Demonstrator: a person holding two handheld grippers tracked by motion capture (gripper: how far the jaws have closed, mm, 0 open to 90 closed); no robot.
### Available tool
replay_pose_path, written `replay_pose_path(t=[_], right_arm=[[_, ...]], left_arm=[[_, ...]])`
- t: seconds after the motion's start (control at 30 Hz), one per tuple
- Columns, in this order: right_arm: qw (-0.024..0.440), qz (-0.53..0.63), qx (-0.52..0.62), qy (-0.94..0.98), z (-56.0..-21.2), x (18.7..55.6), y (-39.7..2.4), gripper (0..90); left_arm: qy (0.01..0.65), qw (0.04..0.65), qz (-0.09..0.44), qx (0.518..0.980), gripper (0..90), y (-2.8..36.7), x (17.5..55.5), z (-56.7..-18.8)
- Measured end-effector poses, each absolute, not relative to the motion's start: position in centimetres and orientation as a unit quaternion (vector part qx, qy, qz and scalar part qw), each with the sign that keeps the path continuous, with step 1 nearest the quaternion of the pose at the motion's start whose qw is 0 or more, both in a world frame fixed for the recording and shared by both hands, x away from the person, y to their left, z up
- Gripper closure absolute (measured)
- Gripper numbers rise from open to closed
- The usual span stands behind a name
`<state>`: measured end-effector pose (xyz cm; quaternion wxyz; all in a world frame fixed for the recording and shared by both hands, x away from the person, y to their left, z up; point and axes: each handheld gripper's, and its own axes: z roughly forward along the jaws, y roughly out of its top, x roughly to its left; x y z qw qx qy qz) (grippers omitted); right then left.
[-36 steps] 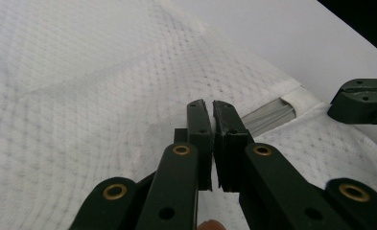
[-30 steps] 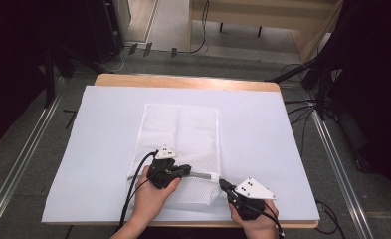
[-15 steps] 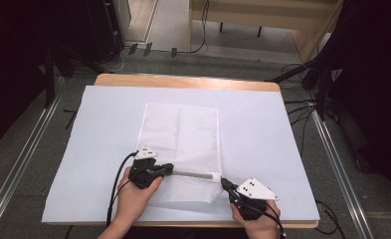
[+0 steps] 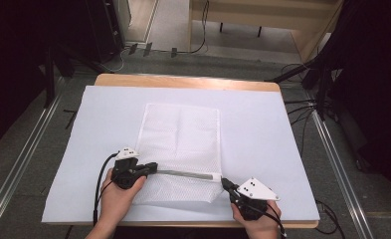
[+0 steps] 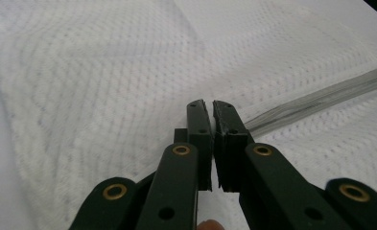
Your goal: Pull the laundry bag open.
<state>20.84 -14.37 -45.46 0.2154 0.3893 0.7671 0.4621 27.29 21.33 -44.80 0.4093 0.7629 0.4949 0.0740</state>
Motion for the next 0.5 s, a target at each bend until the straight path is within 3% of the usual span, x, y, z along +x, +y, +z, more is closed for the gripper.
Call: replay_pose_path(t=[0.5], right_arm=[[0.22,0.469,0.392,0.76,-44.9,20.7,-14.8,90.0]], left_arm=[[0.528,0.41,0.087,0.739,87.0,25.3,26.7,-45.1]])
